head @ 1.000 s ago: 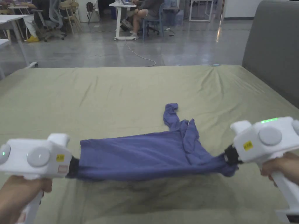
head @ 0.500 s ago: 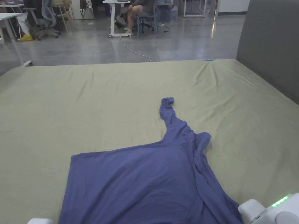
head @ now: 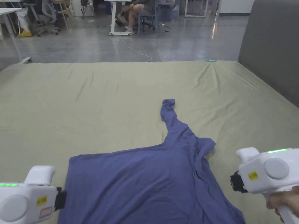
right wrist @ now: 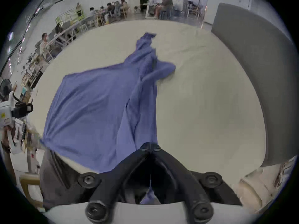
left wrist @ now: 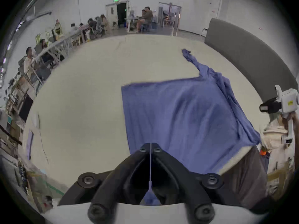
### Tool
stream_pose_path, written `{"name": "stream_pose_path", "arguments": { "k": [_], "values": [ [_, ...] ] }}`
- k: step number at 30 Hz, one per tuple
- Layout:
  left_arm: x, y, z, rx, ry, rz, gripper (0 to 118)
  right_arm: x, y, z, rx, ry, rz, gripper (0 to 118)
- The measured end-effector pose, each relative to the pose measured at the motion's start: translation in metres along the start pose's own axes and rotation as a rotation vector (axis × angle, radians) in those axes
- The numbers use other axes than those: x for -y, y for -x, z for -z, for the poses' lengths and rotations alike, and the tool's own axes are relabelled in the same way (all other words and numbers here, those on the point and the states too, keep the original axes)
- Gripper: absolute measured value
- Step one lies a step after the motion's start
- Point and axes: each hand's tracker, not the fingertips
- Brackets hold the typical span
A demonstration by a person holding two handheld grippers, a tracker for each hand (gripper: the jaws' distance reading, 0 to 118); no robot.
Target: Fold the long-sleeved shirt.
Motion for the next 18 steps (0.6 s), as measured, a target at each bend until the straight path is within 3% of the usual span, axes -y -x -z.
{"name": "stream_pose_path", "arguments": {
  "k": [6, 11, 12, 15, 18],
  "values": [
    [-0.054, -0.01, 0.043, 0.032, -0.019, -0.023, 0, -0.12, 0.009, 0.053, -0.021, -0.051, -0.04, 0],
    [-0.073, -0.006, 0.072, 0.053, -0.015, -0.07, 0, -0.247, 0.007, 0.125, 0.002, -0.095, -0.017, 0],
    [-0.073, -0.005, 0.077, 0.058, -0.012, -0.089, 0, -0.278, 0.005, 0.143, 0.003, -0.109, 0.008, 8],
    [-0.076, 0.005, 0.098, 0.055, -0.005, -0.11, 0, -0.338, 0.003, 0.196, 0.013, -0.112, 0.058, 69],
    [-0.077, 0.011, 0.116, 0.026, 0.003, -0.115, 0, -0.375, 0.011, 0.24, 0.085, -0.091, 0.044, 69]
  ]
}}
